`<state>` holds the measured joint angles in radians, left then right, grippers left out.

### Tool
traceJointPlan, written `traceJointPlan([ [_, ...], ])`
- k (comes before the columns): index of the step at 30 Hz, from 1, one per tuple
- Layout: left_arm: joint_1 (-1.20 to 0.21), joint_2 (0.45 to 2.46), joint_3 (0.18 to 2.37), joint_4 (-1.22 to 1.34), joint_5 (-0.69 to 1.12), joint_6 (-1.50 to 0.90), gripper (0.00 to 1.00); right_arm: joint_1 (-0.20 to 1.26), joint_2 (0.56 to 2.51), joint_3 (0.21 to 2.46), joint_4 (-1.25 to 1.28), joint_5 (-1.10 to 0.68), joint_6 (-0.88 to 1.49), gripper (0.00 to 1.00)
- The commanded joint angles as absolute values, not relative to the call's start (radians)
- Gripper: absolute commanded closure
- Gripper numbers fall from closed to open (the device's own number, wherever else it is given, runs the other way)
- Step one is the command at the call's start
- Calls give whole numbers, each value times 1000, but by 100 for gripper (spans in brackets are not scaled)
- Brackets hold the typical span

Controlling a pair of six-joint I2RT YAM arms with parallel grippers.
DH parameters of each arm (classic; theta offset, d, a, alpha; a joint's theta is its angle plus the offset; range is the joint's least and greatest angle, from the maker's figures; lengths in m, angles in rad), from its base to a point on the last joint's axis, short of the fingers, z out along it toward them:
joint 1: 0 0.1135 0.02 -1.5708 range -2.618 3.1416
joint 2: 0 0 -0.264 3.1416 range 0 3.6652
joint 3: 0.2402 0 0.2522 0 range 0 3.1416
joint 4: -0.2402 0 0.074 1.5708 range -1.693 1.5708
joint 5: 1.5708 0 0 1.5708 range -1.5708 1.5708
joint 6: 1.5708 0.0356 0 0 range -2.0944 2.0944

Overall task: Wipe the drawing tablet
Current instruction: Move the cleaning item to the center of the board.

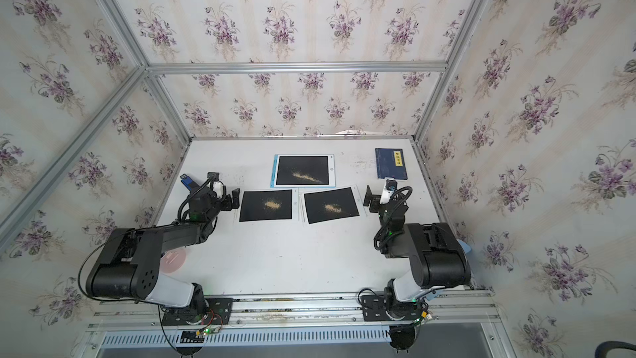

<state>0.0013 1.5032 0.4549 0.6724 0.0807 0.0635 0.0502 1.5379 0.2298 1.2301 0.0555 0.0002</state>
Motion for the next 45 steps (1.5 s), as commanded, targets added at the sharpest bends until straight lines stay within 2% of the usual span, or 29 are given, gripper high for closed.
traceJointPlan([
  [1,2,1501,457,691,80,75,0,51,1533,231,1250,52,-3,0],
  [23,6,1502,460,687,88,71,0,49,1534,232,1244,51,0,0],
  [26,-15,1483,458,690,8,68,0,57,1515,256,1212,71,-6,0],
  [28,-81,1377,475,573,-100,92,0,113,1399,404,851,136,-23,0],
  [30,-164,1288,544,388,-226,125,0,194,1343,540,606,347,49,0],
  [31,-212,1252,572,328,-264,125,0,215,1327,625,468,456,165,0],
  [33,-269,1193,631,192,-232,42,0,206,1319,807,89,494,369,0],
  [34,-276,1170,659,135,-177,-2,0,196,1329,880,-58,466,386,0],
  [36,-280,1139,686,79,-66,-68,0,191,1361,983,-333,568,511,0],
  [38,-281,1133,689,81,-26,-91,0,186,1346,995,-486,629,599,0],
  [41,-281,1148,714,49,-46,-100,0,153,1249,947,-704,674,873,0],
  [45,-280,1184,758,-3,21,-94,0,10,1083,811,-737,455,959,0],
])
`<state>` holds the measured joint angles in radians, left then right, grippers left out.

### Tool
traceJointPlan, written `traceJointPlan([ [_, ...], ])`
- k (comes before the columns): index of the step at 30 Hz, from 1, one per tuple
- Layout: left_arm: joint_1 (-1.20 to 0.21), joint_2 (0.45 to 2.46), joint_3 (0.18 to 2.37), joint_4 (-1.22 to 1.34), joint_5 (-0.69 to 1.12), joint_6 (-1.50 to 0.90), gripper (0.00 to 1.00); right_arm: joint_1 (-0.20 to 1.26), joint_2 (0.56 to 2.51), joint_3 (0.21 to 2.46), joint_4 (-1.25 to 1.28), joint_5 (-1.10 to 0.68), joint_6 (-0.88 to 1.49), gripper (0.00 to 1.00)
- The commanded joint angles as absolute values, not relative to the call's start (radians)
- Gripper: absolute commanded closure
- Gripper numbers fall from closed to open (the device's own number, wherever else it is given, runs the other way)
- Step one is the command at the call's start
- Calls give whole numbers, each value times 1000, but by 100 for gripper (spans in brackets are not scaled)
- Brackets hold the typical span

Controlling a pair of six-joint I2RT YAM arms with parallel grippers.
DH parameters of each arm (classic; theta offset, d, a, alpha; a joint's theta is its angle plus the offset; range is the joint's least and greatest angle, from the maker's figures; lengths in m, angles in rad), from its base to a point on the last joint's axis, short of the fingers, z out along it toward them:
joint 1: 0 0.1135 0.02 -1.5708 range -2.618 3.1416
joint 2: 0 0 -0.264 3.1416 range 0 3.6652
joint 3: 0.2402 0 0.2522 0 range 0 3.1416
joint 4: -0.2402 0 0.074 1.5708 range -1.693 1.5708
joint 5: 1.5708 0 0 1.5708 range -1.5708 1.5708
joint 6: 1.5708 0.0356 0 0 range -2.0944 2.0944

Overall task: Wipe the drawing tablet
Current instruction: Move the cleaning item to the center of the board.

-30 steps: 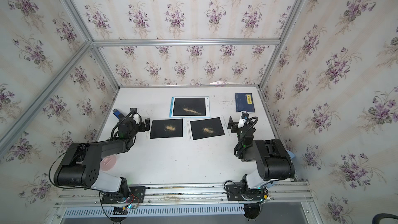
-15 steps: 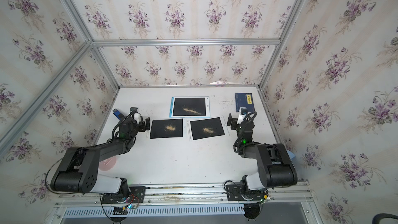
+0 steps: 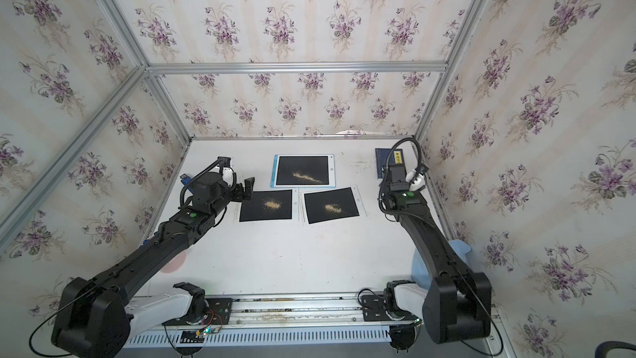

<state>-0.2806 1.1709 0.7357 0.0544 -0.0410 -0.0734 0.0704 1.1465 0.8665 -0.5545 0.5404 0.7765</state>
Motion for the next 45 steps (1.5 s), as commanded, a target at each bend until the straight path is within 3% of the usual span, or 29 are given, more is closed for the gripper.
traceJointPlan([
  [1,-281,1196,768,-10,50,-99,0,-37,1041,777,-716,390,960,0],
  [6,-282,1233,807,-57,58,-139,0,-210,963,662,-647,287,922,0],
  [18,-282,1162,761,3,175,-169,0,-307,1354,678,-716,383,1034,2],
  [23,-282,1140,764,19,212,-169,0,-307,1418,654,-636,366,1016,5],
  [32,-281,1083,740,30,132,-173,0,-306,1427,626,-524,249,967,41],
  [37,-281,1117,754,-5,87,-181,0,-287,1361,617,-415,178,892,84],
  [42,-280,1165,770,-42,71,-184,0,-163,1357,664,-268,81,770,97],
  [45,-279,1158,756,-41,28,-189,0,-73,1381,709,-235,75,726,96],
])
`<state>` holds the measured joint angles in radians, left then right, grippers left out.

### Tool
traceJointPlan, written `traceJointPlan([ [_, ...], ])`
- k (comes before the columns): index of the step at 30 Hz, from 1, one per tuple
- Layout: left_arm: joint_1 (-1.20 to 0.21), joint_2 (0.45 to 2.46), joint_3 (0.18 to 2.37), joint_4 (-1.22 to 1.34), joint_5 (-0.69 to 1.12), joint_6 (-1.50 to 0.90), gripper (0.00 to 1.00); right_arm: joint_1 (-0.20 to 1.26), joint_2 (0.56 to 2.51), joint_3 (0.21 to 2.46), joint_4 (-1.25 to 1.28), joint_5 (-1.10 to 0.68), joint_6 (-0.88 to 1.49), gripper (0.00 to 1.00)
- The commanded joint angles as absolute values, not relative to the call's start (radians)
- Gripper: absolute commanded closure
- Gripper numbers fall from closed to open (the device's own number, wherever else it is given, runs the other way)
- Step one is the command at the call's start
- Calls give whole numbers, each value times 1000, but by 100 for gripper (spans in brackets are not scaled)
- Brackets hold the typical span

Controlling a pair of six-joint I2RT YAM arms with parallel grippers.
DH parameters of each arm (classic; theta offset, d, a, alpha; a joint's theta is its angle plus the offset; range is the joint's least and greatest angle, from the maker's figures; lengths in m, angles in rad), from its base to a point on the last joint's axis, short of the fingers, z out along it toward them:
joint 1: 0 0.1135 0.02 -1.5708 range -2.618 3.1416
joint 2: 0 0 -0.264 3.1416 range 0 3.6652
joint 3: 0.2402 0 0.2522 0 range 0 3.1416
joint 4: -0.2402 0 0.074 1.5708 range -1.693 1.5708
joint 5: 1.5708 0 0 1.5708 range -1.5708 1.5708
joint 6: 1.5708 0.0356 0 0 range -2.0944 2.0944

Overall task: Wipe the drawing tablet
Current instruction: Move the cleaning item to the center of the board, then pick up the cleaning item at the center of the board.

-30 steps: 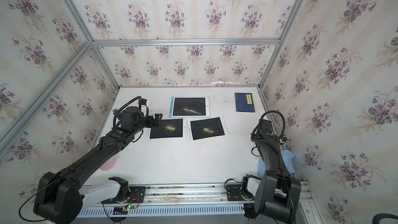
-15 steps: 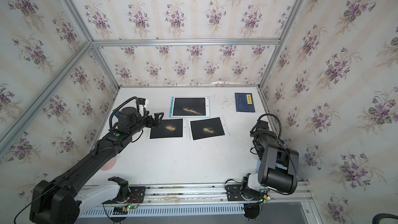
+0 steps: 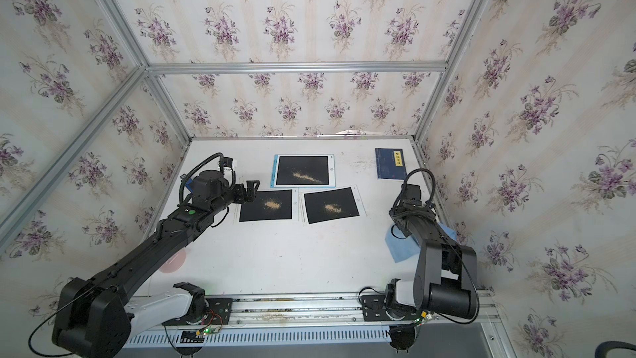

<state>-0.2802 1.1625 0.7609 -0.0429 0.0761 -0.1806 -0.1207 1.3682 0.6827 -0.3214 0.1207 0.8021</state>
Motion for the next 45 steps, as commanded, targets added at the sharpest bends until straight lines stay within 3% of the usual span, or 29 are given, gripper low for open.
traceJointPlan([
  [1,-279,1153,742,-29,15,-192,0,-41,1389,723,-236,84,722,95],
  [7,-276,1139,716,-11,26,-205,0,37,1407,708,-188,64,718,88],
  [10,-276,1140,716,-10,28,-205,0,40,1373,668,-125,-5,670,35],
  [11,-276,1140,715,-11,32,-205,0,41,1347,655,-119,-7,662,26],
  [14,-276,1134,713,-8,36,-206,0,51,1263,628,-115,-15,610,13],
  [21,-276,1126,710,-5,37,-219,0,139,1196,619,-223,73,526,17],
  [41,-275,1118,705,-11,8,-225,0,224,1434,645,-243,277,593,26],
  [45,-275,1123,708,-8,8,-225,0,224,1467,657,-258,323,620,34],
])
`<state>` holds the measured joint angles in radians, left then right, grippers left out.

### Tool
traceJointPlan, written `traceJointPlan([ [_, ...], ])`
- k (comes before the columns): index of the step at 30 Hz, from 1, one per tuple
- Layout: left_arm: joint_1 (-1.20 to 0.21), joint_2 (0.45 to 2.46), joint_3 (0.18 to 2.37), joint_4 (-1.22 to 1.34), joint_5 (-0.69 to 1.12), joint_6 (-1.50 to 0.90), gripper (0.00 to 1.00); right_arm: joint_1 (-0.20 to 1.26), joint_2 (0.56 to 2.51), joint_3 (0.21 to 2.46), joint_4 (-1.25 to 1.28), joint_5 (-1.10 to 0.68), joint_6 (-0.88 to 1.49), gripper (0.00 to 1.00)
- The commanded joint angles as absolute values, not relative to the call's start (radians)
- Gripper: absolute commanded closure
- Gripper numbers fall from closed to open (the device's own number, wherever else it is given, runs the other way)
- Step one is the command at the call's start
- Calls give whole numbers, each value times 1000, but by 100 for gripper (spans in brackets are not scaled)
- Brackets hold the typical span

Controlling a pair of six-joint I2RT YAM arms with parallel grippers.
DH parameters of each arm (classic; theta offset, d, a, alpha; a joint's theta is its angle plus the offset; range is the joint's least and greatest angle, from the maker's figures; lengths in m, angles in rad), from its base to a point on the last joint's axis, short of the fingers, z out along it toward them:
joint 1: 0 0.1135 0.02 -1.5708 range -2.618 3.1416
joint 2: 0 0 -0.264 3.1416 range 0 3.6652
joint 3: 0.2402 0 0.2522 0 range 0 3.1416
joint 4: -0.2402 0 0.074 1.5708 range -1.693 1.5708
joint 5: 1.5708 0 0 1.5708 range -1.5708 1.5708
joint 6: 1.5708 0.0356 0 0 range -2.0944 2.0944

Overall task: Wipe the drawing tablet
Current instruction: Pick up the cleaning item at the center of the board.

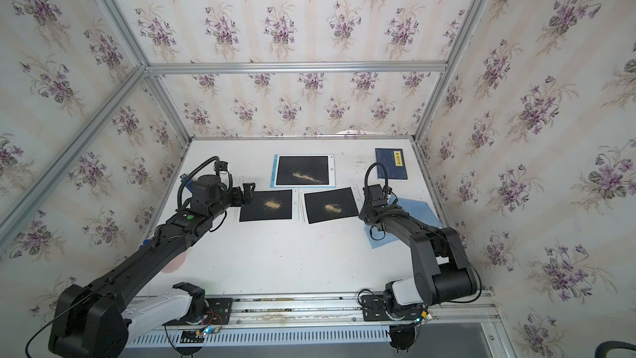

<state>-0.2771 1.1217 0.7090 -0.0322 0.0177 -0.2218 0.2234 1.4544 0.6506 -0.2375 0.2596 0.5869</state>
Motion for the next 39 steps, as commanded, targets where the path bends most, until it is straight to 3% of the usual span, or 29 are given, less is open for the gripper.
traceJointPlan([
  [1,-276,1124,707,-8,9,-225,0,225,1473,656,-254,324,621,37],
  [5,-276,1127,709,-8,9,-225,0,224,1491,650,-235,303,614,52],
  [9,-275,1129,710,-8,9,-224,0,224,1491,653,-229,278,600,84],
  [12,-276,1131,712,-8,9,-224,0,225,1466,658,-239,255,599,94],
  [18,-276,1132,714,-9,5,-223,0,224,1364,652,-167,-14,598,95],
  [24,-275,1138,715,-12,12,-224,0,172,1274,718,-226,-64,618,93],
  [28,-276,1135,715,-12,15,-224,0,30,1288,730,-253,-130,600,93],
  [34,-275,1135,714,-12,20,-225,0,-309,1370,645,-171,-386,592,93],
  [39,-275,1141,717,-11,23,-225,0,-373,1419,629,-182,-325,601,88],
])
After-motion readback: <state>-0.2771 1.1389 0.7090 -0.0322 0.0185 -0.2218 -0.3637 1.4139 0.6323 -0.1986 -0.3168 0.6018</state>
